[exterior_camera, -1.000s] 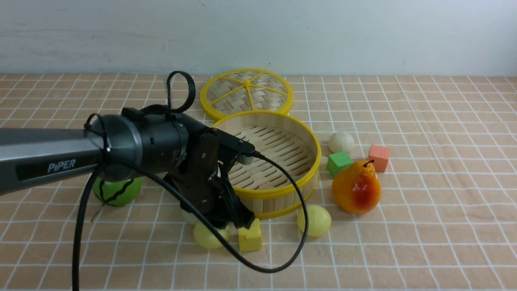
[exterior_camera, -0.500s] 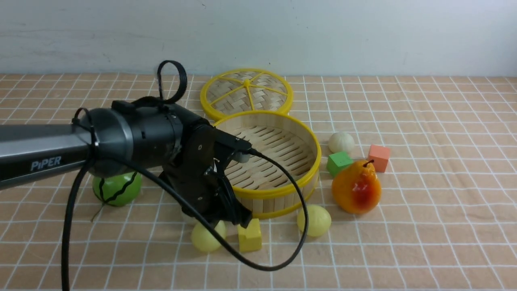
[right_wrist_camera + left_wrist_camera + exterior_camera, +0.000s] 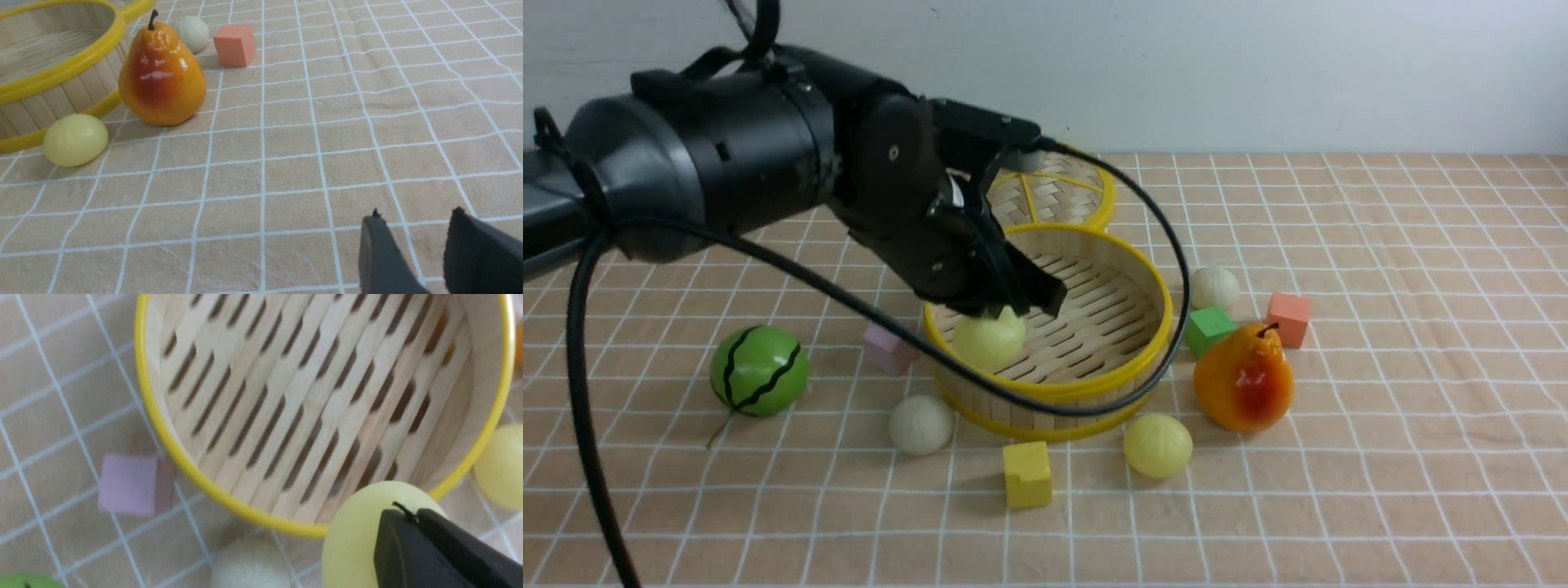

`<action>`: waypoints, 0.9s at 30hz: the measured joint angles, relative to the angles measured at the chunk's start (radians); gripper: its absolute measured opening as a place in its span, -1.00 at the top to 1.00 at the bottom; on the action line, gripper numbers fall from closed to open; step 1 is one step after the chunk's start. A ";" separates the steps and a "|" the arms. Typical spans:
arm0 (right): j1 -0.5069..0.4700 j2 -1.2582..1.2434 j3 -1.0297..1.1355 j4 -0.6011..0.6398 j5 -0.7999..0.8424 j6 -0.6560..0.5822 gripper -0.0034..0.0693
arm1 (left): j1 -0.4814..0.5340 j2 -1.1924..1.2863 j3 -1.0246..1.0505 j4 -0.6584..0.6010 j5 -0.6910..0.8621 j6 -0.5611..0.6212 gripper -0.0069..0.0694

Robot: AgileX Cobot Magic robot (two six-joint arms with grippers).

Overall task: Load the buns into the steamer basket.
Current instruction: Use the left arm to put the steamed stuffed bun into the steamer

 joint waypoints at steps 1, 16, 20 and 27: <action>0.000 0.000 0.000 0.000 0.000 0.000 0.25 | 0.000 0.022 -0.027 0.000 -0.001 0.005 0.85; 0.000 0.000 0.000 0.000 0.000 0.000 0.25 | 0.002 0.336 -0.271 0.035 0.080 0.028 0.26; 0.000 0.000 0.000 0.000 0.000 0.000 0.25 | 0.002 0.264 -0.288 0.038 0.173 0.027 -0.23; 0.000 0.000 0.000 0.000 0.000 0.000 0.25 | 0.064 0.058 -0.159 0.000 0.375 0.011 -0.29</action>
